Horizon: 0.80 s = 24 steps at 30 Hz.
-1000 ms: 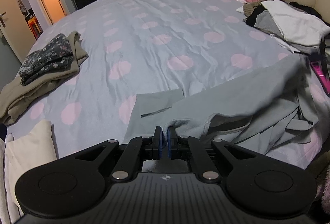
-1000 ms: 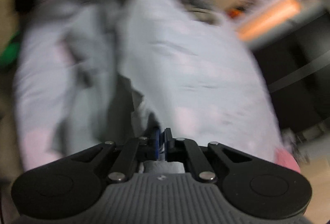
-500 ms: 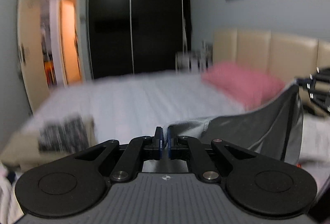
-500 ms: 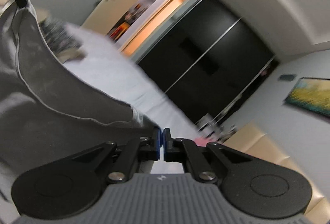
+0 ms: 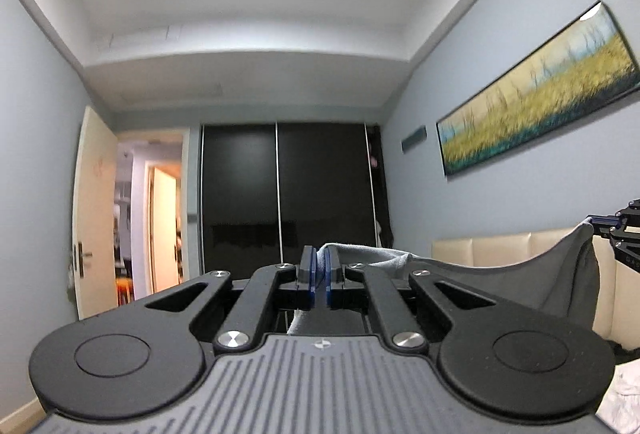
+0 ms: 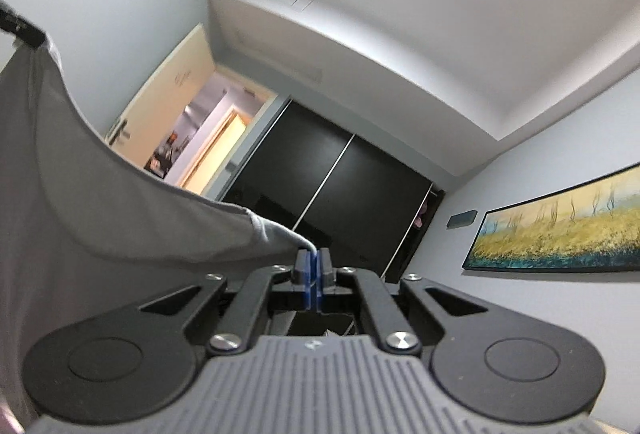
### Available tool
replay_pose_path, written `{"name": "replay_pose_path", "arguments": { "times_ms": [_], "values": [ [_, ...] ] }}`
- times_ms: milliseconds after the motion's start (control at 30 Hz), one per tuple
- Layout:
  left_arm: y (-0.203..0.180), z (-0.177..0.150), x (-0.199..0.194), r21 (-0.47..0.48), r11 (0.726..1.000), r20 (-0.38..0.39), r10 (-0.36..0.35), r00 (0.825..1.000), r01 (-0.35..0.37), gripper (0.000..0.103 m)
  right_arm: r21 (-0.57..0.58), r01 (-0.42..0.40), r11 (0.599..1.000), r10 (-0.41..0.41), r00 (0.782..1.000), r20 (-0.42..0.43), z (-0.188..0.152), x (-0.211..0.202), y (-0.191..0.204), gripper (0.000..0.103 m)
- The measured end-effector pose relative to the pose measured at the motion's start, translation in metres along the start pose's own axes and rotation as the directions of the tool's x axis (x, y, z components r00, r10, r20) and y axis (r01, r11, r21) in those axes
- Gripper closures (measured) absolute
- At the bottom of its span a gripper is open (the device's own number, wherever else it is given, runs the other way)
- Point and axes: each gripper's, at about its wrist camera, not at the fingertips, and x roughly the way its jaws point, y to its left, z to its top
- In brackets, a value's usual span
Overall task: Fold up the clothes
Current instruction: 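Lift the grey garment up with both grippers to shake it out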
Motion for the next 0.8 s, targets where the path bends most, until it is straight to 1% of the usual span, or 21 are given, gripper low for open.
{"name": "replay_pose_path", "arguments": {
  "times_ms": [133, 233, 333, 433, 533, 633, 733, 800],
  "values": [
    [-0.003, 0.007, -0.011, -0.006, 1.000, 0.039, -0.011, 0.999, 0.012, 0.100, -0.006, 0.018, 1.000, -0.018, 0.999, 0.044, 0.010, -0.028, -0.006, 0.100],
    [-0.006, 0.014, -0.024, 0.006, 1.000, 0.076, -0.019, 0.997, 0.018, 0.100, 0.016, 0.023, 1.000, -0.024, 0.997, 0.070, 0.016, -0.050, -0.014, 0.100],
    [-0.006, 0.023, -0.034, 0.002, 1.000, 0.110, -0.026, 0.994, 0.026, 0.100, 0.038, 0.032, 0.999, -0.036, 0.993, 0.113, 0.025, -0.066, -0.021, 0.100],
    [-0.002, 0.029, -0.030, -0.003, 1.000, 0.109, -0.023, 0.994, 0.023, 0.100, 0.062, 0.033, 0.998, -0.042, 0.988, 0.152, 0.034, -0.072, -0.028, 0.100],
    [0.001, 0.019, -0.014, -0.011, 1.000, 0.040, -0.012, 0.999, 0.012, 0.101, 0.078, 0.019, 0.997, -0.031, 0.986, 0.161, 0.037, -0.065, -0.029, 0.100],
    [0.007, -0.008, 0.012, -0.021, 1.000, -0.075, 0.003, 0.997, -0.005, 0.100, 0.087, -0.030, 0.996, 0.021, 0.995, 0.101, 0.020, -0.041, -0.014, 0.100],
    [0.017, -0.050, 0.045, -0.027, 0.999, -0.199, 0.025, 0.980, -0.031, 0.100, 0.099, -0.090, 0.991, 0.090, 0.996, 0.000, -0.015, -0.009, 0.009, 0.100],
    [0.024, -0.079, 0.068, -0.033, 0.998, -0.277, 0.039, 0.960, -0.050, 0.100, 0.109, -0.124, 0.986, 0.132, 0.989, -0.072, -0.043, 0.015, 0.026, 0.100]
  ]
}}
